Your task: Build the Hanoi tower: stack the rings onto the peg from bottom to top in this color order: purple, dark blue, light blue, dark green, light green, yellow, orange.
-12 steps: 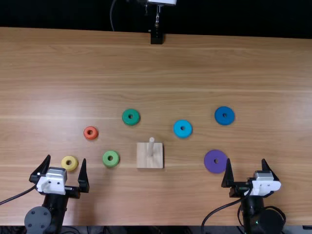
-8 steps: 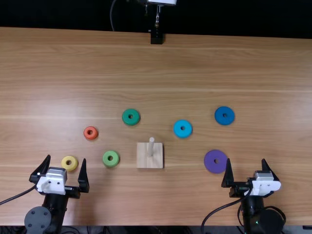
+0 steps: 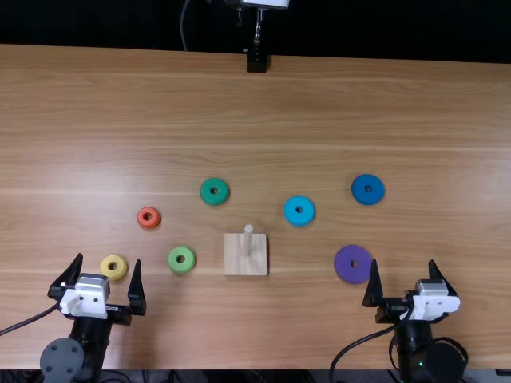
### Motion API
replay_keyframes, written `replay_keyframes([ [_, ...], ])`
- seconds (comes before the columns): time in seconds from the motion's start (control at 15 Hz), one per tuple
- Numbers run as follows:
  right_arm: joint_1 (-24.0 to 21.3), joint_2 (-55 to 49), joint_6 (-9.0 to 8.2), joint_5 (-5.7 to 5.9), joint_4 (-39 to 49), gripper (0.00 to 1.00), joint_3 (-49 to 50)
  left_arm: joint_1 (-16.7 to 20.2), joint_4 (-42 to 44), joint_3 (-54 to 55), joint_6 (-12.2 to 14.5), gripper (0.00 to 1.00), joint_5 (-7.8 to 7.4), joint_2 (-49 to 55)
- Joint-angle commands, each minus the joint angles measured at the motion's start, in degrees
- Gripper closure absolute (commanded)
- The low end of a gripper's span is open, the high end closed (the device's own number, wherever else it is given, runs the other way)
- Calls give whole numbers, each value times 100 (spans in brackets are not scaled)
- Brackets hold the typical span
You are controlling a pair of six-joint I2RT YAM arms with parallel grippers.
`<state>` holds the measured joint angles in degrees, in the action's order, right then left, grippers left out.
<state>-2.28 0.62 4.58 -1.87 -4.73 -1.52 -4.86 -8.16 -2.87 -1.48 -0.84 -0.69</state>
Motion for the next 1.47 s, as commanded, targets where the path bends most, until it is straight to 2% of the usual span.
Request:
replay_keyframes([
  [0.0, -26, -62, -25, 39, -60, 0, 55, 47, -59, 287, 63, 0, -21, 69],
  [0.8, -18, -62, -4, 71, -29, 0, -24, 47, -59, 287, 63, 0, -21, 69],
  [1.0, -53, -62, -36, 113, -145, 0, -1131, 47, -59, 287, 63, 0, -21, 69],
  [1.27, 158, 1616, 17, 103, -324, 0, -2239, 47, -59, 287, 63, 0, -21, 69],
  [1.4, 255, 2311, -47, 103, -683, 0, -2907, 47, -59, 287, 63, 0, -21, 69],
])
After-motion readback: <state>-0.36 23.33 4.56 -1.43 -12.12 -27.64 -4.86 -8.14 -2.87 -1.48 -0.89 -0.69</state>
